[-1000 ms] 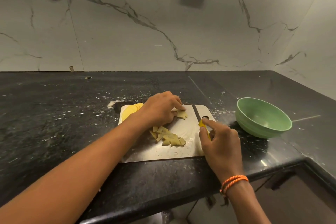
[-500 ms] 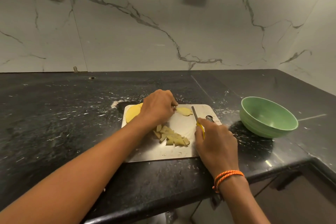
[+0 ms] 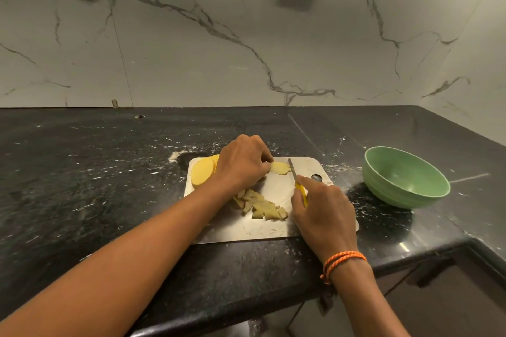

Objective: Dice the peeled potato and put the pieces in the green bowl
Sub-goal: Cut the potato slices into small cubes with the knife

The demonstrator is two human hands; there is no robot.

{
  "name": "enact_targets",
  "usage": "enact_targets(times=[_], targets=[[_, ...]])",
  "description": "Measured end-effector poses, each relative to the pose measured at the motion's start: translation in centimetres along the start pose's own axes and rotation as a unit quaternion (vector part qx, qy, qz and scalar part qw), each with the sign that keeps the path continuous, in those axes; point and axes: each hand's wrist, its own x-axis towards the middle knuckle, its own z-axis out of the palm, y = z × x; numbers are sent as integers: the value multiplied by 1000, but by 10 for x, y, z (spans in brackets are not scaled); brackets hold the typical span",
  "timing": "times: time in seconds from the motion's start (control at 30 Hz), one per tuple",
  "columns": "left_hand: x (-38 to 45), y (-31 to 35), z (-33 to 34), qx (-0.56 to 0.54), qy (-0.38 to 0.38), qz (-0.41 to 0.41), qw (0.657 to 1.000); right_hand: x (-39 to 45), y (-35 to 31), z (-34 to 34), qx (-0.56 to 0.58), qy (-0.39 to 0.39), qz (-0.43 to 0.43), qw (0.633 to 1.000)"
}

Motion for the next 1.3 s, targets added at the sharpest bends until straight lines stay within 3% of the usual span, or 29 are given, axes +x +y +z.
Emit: enact_targets(times=[0.27, 0.4, 0.67, 0.93, 1.13, 1.3], targets=[[7, -13, -3, 98, 40, 41, 994, 1, -1, 0, -3, 4, 13, 1000], [6, -3, 1, 47, -62, 89, 993, 0, 0, -1, 5, 19, 14, 1000], [-2, 9, 19, 62, 15, 30, 997, 1, 0, 0, -9, 20, 7, 1000], [3, -1, 8, 52, -26, 1, 998, 1, -1, 2, -35, 4, 2, 999], [2, -1, 6, -6, -10, -12, 1000, 2, 1, 6, -18, -18, -21, 999], [2, -1, 4, -2, -19, 5, 1000, 2, 5, 4, -12, 21, 3, 1000]])
